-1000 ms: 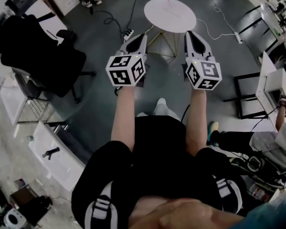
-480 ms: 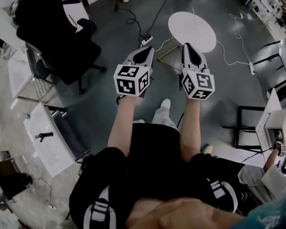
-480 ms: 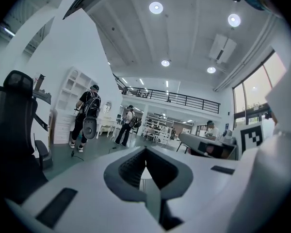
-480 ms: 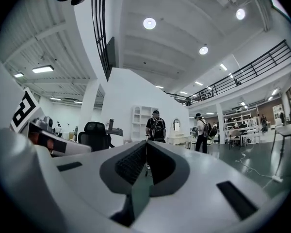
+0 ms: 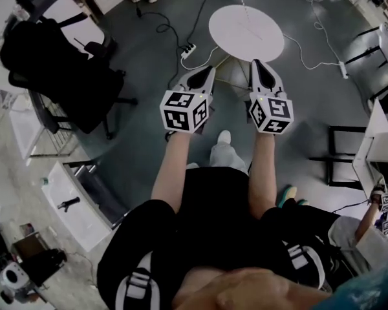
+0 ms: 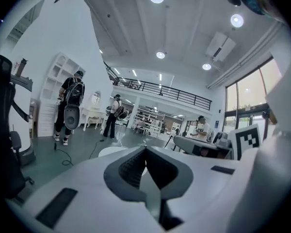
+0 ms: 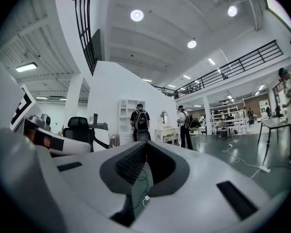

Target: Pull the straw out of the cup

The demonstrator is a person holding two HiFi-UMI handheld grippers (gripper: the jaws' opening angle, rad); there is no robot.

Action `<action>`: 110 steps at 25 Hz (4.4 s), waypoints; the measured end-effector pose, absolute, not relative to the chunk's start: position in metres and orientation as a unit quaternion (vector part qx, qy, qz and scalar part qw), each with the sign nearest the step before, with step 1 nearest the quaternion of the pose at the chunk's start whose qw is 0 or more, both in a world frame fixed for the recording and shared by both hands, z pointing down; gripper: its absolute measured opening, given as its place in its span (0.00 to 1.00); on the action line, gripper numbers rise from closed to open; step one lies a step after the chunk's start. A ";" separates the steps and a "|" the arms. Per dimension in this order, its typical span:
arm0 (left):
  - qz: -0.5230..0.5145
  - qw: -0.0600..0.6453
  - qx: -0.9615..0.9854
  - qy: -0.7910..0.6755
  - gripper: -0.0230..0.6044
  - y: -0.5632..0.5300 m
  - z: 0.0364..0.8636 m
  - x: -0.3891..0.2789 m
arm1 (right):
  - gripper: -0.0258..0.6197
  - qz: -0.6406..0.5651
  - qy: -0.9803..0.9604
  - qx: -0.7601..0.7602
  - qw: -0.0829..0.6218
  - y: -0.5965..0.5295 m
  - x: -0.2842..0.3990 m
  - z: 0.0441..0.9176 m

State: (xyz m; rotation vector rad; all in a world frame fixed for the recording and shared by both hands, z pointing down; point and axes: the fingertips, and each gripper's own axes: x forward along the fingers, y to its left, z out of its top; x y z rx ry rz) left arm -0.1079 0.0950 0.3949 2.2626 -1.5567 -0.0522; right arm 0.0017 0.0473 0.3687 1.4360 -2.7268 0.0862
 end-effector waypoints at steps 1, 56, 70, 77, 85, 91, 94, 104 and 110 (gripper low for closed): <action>-0.017 0.196 0.811 -0.550 0.05 0.082 0.395 -0.098 | 0.07 0.027 -0.882 0.470 0.031 0.036 0.011 0.370; -0.005 0.241 0.800 -0.550 0.05 -0.258 0.434 -0.023 | 0.07 0.042 -0.867 0.487 0.096 -0.277 0.110 0.415; 0.036 0.282 0.794 -0.537 0.05 -0.363 0.490 -0.054 | 0.07 0.062 -0.876 0.454 0.150 -0.392 0.058 0.455; 0.040 0.309 0.797 -0.518 0.05 -0.410 0.511 -0.051 | 0.07 0.071 -0.869 0.458 0.174 -0.434 0.062 0.465; 0.035 0.345 0.796 -0.496 0.05 -0.463 0.538 -0.051 | 0.07 0.087 -0.861 0.461 0.197 -0.478 0.052 0.482; 0.050 0.381 0.787 -0.482 0.05 -0.494 0.578 -0.045 | 0.07 0.103 -0.845 0.471 0.231 -0.495 0.063 0.504; 0.068 0.398 0.778 -0.482 0.05 -0.504 0.602 -0.045 | 0.07 0.111 -0.834 0.482 0.245 -0.502 0.075 0.515; 0.087 0.443 0.751 -0.483 0.07 -0.537 0.657 -0.039 | 0.07 0.132 -0.821 0.491 0.260 -0.530 0.082 0.535; 0.118 0.457 0.740 -0.479 0.16 -0.542 0.681 -0.034 | 0.07 0.144 -0.815 0.495 0.267 -0.541 0.084 0.548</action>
